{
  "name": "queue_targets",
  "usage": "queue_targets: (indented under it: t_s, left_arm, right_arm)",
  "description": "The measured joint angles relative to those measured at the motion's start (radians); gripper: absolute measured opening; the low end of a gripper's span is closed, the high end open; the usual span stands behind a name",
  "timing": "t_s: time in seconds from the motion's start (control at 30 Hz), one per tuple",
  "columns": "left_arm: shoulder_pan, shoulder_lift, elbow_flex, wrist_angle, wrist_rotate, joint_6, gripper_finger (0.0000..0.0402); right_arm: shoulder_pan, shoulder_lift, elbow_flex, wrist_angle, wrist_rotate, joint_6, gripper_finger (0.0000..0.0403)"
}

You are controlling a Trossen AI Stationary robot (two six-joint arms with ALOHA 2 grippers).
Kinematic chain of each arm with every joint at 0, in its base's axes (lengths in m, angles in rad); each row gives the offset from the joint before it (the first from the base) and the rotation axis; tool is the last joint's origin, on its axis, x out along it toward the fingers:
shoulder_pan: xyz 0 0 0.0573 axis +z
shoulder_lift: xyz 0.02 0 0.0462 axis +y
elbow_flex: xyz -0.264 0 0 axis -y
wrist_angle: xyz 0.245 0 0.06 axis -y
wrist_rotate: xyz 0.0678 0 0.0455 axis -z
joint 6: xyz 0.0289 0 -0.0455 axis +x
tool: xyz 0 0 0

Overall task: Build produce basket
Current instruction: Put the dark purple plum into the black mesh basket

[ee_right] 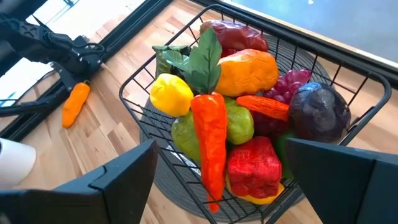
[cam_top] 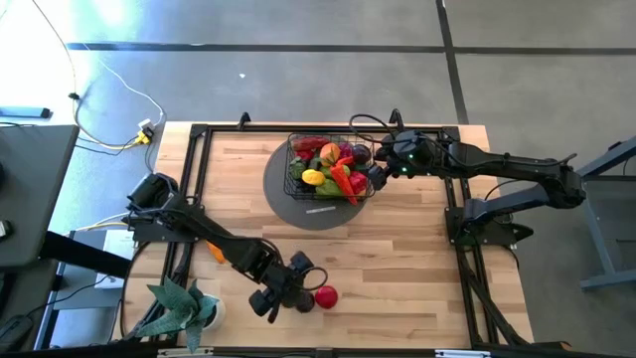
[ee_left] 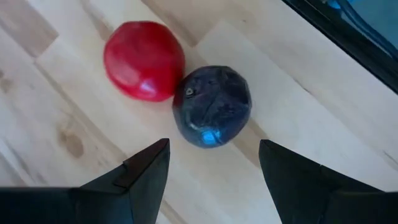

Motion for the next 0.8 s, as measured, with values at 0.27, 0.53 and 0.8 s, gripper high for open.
queue_targets:
  t_s: [0.27, 0.53, 0.8]
  left_arm:
    - [-0.009, 0.033, 0.0, 0.028, 0.001, 0.108, 0.0239]
    - [-0.01, 0.071, 0.0, 0.072, -0.005, 0.146, 0.0239]
    - [-0.009, 0.071, 0.0, 0.083, -0.015, 0.203, 0.0239]
  right_arm:
    - [0.0, 0.0, 0.0, 0.0, 0.0, 0.043, 0.0332]
    - [0.0, 0.0, 0.0, 0.008, 0.001, 0.052, 0.0332]
    - [0.0, 0.0, 0.0, 0.015, 0.003, 0.07, 0.0332]
